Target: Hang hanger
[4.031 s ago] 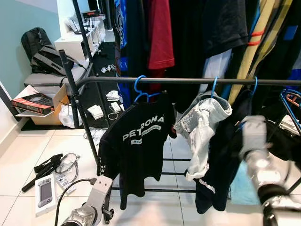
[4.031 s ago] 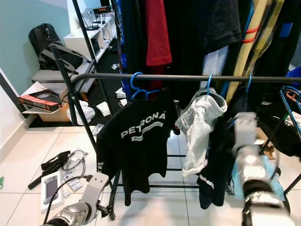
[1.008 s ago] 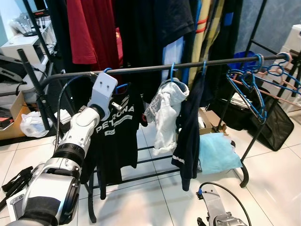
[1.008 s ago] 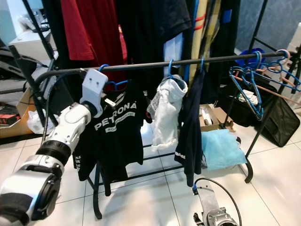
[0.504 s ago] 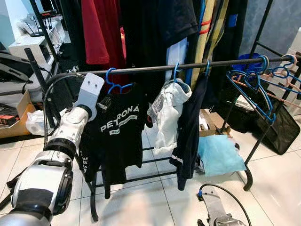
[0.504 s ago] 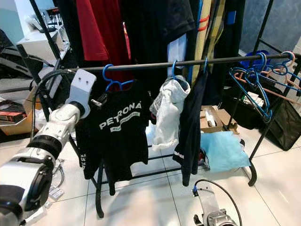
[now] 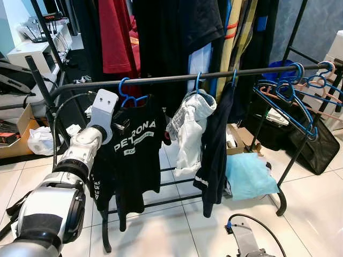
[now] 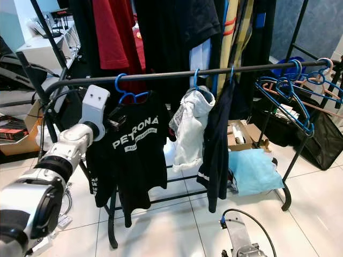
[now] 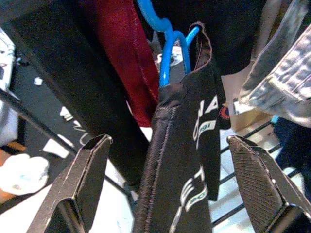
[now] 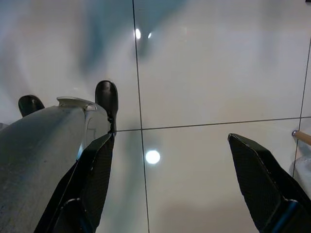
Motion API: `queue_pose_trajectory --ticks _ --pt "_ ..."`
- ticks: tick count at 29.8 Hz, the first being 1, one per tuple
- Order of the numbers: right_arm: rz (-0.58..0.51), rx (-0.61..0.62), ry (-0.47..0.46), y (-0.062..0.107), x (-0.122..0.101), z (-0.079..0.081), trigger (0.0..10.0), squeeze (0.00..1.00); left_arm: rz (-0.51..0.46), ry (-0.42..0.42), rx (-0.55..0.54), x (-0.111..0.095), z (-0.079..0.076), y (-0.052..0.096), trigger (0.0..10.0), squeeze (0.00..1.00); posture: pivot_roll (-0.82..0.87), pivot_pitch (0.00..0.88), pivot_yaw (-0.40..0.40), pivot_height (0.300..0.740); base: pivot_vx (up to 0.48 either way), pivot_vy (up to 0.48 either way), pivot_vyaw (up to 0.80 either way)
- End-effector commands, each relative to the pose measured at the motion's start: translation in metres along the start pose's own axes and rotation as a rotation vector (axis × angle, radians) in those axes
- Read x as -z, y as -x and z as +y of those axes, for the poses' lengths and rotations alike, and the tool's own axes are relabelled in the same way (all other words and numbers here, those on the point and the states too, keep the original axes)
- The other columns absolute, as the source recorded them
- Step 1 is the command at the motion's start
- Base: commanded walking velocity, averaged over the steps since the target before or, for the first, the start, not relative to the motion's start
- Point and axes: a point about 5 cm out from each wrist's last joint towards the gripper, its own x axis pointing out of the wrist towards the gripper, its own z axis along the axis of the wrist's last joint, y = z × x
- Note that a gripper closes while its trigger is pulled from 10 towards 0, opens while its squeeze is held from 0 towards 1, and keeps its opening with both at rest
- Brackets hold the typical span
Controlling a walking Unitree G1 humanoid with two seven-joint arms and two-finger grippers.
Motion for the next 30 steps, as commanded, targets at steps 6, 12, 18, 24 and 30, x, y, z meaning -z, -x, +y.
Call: queue_pose_trajectory --ticks 6,12,18,24,30 --pt "0.0 -0.012 -0.004 -0.001 0.007 0.007 10.0 0.0 0.017 -0.027 -0.061 -0.003 0.011 0.0 10.0 0.0 -0.13 0.058 0.062 0.74 0.0 0.0 0.0" --pt "0.005 -0.017 -0.011 -0.001 0.011 0.01 10.0 0.0 0.073 -0.057 -0.036 0.006 0.005 0.0 10.0 0.0 -0.14 0.081 0.074 0.74 0.0 0.0 0.0" --pt "0.006 -0.018 -0.024 -0.001 0.015 0.014 10.0 0.0 0.155 -0.088 -0.025 0.018 0.0 0.002 10.0 0.0 -0.14 0.098 0.087 0.74 0.0 0.0 0.0" --pt "0.004 -0.016 -0.037 -0.001 0.017 0.016 10.0 0.0 0.207 -0.111 -0.055 0.025 0.0 0.003 6.2 0.0 -0.15 0.111 0.098 0.74 0.0 0.0 0.0" --pt "0.0 -0.01 -0.043 -0.002 0.017 0.017 10.0 0.0 0.22 -0.129 -0.094 0.026 0.004 0.004 0.0 0.0 -0.15 0.109 0.103 0.74 0.0 0.0 0.0"
